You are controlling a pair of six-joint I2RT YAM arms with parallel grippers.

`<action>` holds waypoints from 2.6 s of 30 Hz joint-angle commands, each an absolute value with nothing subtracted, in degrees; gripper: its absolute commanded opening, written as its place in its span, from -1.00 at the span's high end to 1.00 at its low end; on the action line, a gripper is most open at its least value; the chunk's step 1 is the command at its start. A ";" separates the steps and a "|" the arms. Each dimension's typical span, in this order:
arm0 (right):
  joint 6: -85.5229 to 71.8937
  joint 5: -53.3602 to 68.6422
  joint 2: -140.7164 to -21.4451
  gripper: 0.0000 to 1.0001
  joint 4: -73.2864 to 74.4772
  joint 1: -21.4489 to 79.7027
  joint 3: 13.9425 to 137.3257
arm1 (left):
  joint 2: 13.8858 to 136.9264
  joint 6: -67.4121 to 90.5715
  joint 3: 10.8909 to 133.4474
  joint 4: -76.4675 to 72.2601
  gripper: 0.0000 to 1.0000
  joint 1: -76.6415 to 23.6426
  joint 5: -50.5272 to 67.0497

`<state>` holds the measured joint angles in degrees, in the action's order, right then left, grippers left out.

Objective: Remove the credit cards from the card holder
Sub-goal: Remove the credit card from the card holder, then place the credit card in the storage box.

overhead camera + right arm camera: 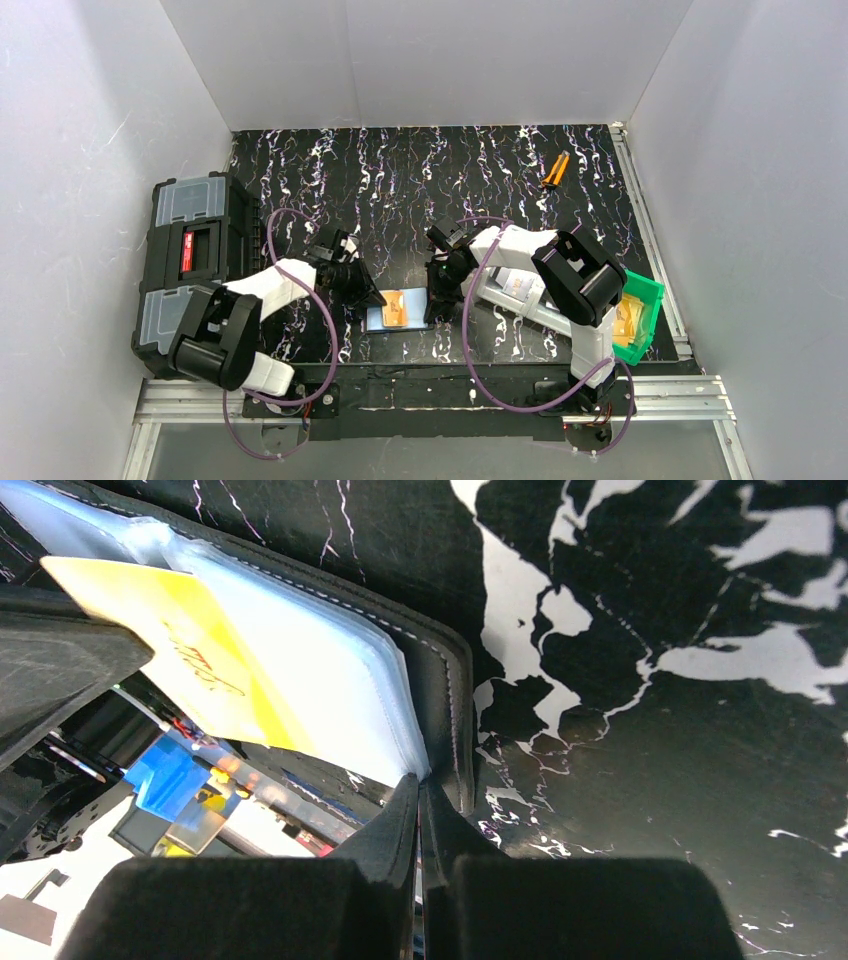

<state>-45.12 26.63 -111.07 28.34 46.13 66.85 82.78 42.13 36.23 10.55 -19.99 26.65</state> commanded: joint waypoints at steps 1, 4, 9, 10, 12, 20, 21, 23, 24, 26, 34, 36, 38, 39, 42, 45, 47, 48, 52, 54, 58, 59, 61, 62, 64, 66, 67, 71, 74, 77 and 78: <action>-44.33 17.21 -113.35 0.91 24.16 45.98 64.51 | 77.95 39.38 38.46 19.58 1.00 -19.35 19.95; -44.08 17.30 -112.69 0.85 24.35 45.88 64.83 | 75.18 38.50 40.23 23.08 1.00 -19.33 17.62; -43.11 16.54 -110.47 0.54 25.84 45.88 66.84 | 71.84 37.47 43.82 28.26 1.00 -19.01 15.56; -42.94 16.53 -109.76 0.41 26.04 45.88 67.25 | 71.39 37.42 44.38 28.59 1.00 -18.93 15.94; -42.56 16.38 -108.11 0.07 26.78 45.88 68.20 | 70.77 37.38 45.53 28.98 1.00 -18.90 17.15; -41.64 16.54 -97.27 -0.97 26.64 44.77 70.84 | 67.92 41.02 48.50 25.47 1.00 -17.93 26.04; -41.92 17.38 -95.60 -0.97 25.24 44.36 70.09 | 67.61 42.15 48.63 23.89 1.00 -17.72 27.93; -42.88 19.41 -91.70 -0.97 22.03 43.19 68.50 | 67.23 44.66 48.78 20.36 1.00 -17.20 31.21; -43.66 20.71 -90.18 -0.97 19.15 42.57 67.48 | 67.09 46.10 48.73 18.10 1.00 -17.03 33.05; -45.68 23.24 -86.86 -0.97 14.65 40.91 65.25 | 67.35 48.89 48.85 13.85 1.00 -16.48 36.15; -51.28 28.03 -80.18 -0.93 7.07 35.78 62.53 | 70.63 60.50 48.58 -6.05 1.00 -15.95 45.20; -51.80 30.31 -80.80 -0.85 6.88 35.33 63.41 | 72.26 62.76 48.69 -10.88 1.00 -15.91 46.79; -52.57 32.48 -81.53 -0.73 6.12 35.33 64.24 | 73.72 65.36 48.42 -15.48 1.00 -15.95 48.37; -53.04 33.11 -81.90 -0.67 5.43 35.33 64.43 | 74.40 66.49 48.31 -17.24 1.00 -15.97 48.90; -54.24 34.21 -82.63 -0.44 4.04 35.33 64.79 | 75.68 67.92 48.38 -20.46 1.00 -15.94 50.10; -54.45 34.38 -82.47 -0.24 3.53 35.33 64.89 | 76.73 68.24 48.80 -21.44 1.00 -16.02 51.07; -54.58 34.39 -82.72 -0.13 3.64 35.33 65.14 | 77.23 69.13 48.44 -22.94 1.00 -16.05 51.74; -54.60 34.56 -82.93 -0.07 3.76 35.33 65.27 | 77.45 69.65 48.24 -24.13 1.00 -16.13 52.16; -54.93 34.54 -83.11 0.36 3.82 35.33 65.15 | 78.26 70.07 48.25 -25.41 1.00 -16.39 53.54; -54.66 33.76 -82.86 0.73 4.41 35.27 65.38 | 78.31 69.90 48.17 -25.37 1.00 -16.57 53.92; -52.78 30.50 -82.43 0.97 8.45 35.33 66.46 | 78.08 66.51 49.08 -19.68 0.56 -16.53 53.72; -52.13 29.25 -82.12 0.97 9.59 35.33 66.45 | 77.91 64.73 49.76 -15.74 0.30 -16.57 53.37; -50.59 25.65 -81.21 0.97 13.02 35.33 66.64 | 77.07 60.80 51.10 -9.24 -0.19 -16.61 51.71; -49.48 23.32 -80.64 0.97 16.07 35.33 66.81 | 76.45 58.47 52.19 -5.04 -0.38 -16.64 50.39; -47.62 17.75 -79.18 0.97 21.42 35.33 67.13 | 75.82 52.43 54.71 4.16 -0.67 -16.71 47.51; -46.11 10.84 -77.02 0.97 27.07 35.33 67.23 | 75.49 48.67 56.55 10.91 -0.81 -16.77 44.55; -45.39 7.60 -75.93 0.97 29.60 35.29 67.24 | 75.41 47.43 57.10 12.83 -0.84 -16.80 43.54; -44.43 -6.51 -71.85 0.97 40.06 35.24 66.53 | 75.67 45.30 57.47 15.78 -0.92 -17.66 42.25; -44.82 -14.91 -69.54 0.97 47.50 34.95 66.14 | 75.98 44.09 57.48 17.09 -0.95 -18.86 41.17; -47.31 -21.91 -68.81 0.97 56.34 33.21 66.61 | 76.69 43.21 57.73 17.93 -0.95 -19.85 40.96; -48.04 -23.59 -68.62 0.97 59.17 32.33 66.58 | 76.93 42.97 57.86 18.13 -0.96 -20.08 40.96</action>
